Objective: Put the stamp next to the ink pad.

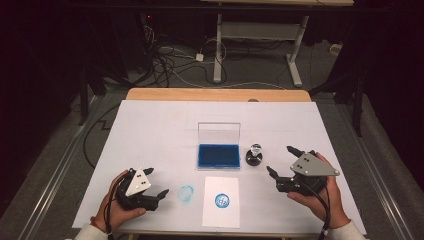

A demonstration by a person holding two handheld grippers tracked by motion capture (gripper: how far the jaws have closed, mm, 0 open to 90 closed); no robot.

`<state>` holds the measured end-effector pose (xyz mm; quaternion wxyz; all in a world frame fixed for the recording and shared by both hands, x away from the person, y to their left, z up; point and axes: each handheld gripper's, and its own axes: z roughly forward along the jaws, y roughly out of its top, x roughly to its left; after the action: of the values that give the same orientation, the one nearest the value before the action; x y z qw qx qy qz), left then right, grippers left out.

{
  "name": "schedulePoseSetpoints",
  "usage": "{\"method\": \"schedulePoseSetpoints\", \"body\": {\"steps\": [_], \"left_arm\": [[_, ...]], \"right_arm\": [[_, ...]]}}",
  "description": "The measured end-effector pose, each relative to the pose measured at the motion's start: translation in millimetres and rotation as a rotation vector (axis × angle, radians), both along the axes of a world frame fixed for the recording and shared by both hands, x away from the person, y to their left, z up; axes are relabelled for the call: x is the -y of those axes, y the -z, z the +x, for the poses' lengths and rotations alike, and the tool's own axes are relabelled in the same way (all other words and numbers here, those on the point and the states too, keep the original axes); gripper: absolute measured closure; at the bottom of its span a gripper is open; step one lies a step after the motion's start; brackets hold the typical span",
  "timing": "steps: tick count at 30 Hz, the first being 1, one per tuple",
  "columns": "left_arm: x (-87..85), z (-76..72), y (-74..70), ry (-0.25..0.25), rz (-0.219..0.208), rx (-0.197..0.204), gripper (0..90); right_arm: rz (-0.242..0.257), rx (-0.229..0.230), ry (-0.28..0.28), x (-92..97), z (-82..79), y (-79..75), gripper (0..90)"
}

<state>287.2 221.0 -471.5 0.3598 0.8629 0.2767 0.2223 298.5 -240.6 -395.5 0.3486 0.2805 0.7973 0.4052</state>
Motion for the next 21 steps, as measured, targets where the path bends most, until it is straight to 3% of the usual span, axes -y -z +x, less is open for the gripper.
{"method": "schedulePoseSetpoints", "body": {"steps": [7, 21], "left_arm": [[1.0, 0.1, 0.2, 0.001, 0.003, -0.002, 16.2], [1.1, 1.1, 0.5, -0.003, 0.003, -0.005, 16.2]], "right_arm": [[-0.027, -0.002, 0.028, 14.2, -6.1, 13.7, 17.7], [-0.009, -0.020, 0.047, 38.8, -17.2, 41.9, 17.6]]}}
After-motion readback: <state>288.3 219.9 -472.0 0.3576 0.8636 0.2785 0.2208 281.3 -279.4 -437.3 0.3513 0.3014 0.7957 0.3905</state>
